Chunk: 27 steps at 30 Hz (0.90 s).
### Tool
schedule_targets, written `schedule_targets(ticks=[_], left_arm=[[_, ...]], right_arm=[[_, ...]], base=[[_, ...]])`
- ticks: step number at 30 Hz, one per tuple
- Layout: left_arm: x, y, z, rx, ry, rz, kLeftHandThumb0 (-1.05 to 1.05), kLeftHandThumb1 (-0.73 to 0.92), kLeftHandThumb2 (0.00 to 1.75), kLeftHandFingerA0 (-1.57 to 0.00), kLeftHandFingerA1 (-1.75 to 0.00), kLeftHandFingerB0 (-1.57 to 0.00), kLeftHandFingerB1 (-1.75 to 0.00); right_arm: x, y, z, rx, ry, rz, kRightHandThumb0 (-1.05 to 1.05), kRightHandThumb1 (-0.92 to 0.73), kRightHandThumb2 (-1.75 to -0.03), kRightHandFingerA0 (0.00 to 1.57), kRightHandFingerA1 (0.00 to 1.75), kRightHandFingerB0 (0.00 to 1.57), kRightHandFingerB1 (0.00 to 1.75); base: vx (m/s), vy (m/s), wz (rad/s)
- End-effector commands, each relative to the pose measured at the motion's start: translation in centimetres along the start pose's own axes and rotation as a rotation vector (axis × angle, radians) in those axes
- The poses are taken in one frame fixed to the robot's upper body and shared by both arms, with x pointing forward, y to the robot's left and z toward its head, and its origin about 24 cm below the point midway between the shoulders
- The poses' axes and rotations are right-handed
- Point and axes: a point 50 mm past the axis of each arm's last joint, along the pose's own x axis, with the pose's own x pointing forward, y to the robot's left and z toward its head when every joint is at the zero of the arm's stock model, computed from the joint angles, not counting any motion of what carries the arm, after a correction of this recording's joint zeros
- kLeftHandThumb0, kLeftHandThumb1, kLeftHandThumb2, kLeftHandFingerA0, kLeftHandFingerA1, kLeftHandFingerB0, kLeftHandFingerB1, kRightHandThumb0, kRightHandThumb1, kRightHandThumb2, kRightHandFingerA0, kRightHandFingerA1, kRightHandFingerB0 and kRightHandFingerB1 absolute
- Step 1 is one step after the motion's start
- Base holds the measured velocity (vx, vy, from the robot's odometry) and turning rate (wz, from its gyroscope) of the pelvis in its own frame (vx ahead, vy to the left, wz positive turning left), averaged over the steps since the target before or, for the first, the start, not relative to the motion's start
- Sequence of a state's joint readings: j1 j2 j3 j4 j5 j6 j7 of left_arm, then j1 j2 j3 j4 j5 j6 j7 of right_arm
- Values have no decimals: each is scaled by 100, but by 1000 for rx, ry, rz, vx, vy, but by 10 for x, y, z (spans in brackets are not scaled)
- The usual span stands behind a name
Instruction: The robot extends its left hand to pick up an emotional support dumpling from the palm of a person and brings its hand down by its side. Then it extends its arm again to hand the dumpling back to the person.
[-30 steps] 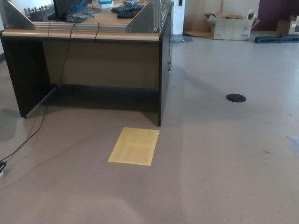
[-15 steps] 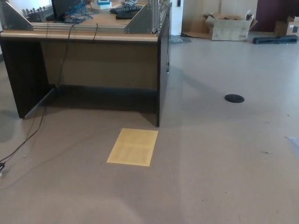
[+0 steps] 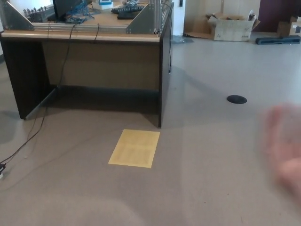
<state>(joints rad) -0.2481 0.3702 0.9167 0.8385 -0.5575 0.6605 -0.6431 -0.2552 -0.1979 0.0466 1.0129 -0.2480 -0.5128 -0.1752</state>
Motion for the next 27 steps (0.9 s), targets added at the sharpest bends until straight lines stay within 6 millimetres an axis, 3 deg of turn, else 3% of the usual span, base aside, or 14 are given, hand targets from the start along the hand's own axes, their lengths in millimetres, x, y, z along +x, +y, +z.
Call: schedule_targets(ticks=[1, 10, 11, 14, 17, 18, 19, 20, 23, 24, 26, 27], left_arm=[[-2, -2, 12, 36, -46, -18, -24, 75, 66, -94, -147, -70, -85], [-2, -4, 14, 38, -80, -38, -20, 72, 63, -95, -139, -73, -76], [2, -21, 26, 119, -118, -92, -17, 84, 64, -90, -137, -80, -84], [8, -68, 49, 306, -214, -223, -11, 80, 65, -88, -137, -78, -82], [8, -72, 49, 316, -220, -226, -11, 80, 65, -88, -137, -78, -82], [11, -151, 67, 586, -292, -445, -8, 78, 64, -80, -137, -89, -70], [9, -173, 69, 661, -316, -509, -8, 78, 64, -80, -137, -89, -70], [5, -212, 67, 792, -354, -619, -9, 76, 64, -79, -141, -92, -66], [0, -240, 63, 940, -395, -704, -11, 77, 65, -85, -138, -92, -66], [-4, -264, 56, 1055, -430, -763, -17, 72, 62, -95, -127, -94, -71], [-15, -308, 36, 1254, -500, -893, -10, 73, 62, -96, -121, -93, -75], [-17, -316, 31, 1289, -509, -927, -10, 73, 62, -96, -121, -93, -75]], right_arm=[[3, -3, 2, -4, 6, -24, -30, -64, -59, 74, 49, 52, 39], [3, -3, 2, -12, 7, -13, -31, -65, -59, 73, 48, 52, 40], [5, -3, 4, -9, 2, -16, -30, -65, -59, 73, 48, 52, 40], [6, -3, 5, -8, -4, -21, -31, -64, -59, 73, 48, 52, 40], [6, -3, 5, -8, -4, -21, -31, -64, -59, 73, 48, 52, 40], [6, -4, 5, 3, -2, -27, -31, -65, -59, 73, 49, 53, 40], [6, -5, 5, 7, -1, -29, -31, -65, -59, 73, 49, 53, 40], [7, -5, 5, 2, 0, -32, -30, -64, -59, 73, 48, 52, 40], [8, -6, 6, -1, 1, -36, -31, -64, -59, 74, 48, 53, 40], [8, -7, 7, -2, -3, -38, -31, -64, -58, 74, 48, 53, 40], [10, -8, 9, -3, -8, -42, -32, -64, -58, 74, 48, 53, 40], [10, -8, 9, -3, -8, -42, -32, -64, -58, 74, 48, 53, 40]], base=[[0, 0, 0], [0, 0, 0], [0, 0, 0], [0, 0, 2], [0, 0, 0], [0, 0, 0], [0, 0, 0], [0, 0, 0], [0, 0, 0], [0, 0, 0], [0, 0, 0], [0, 0, 0]])
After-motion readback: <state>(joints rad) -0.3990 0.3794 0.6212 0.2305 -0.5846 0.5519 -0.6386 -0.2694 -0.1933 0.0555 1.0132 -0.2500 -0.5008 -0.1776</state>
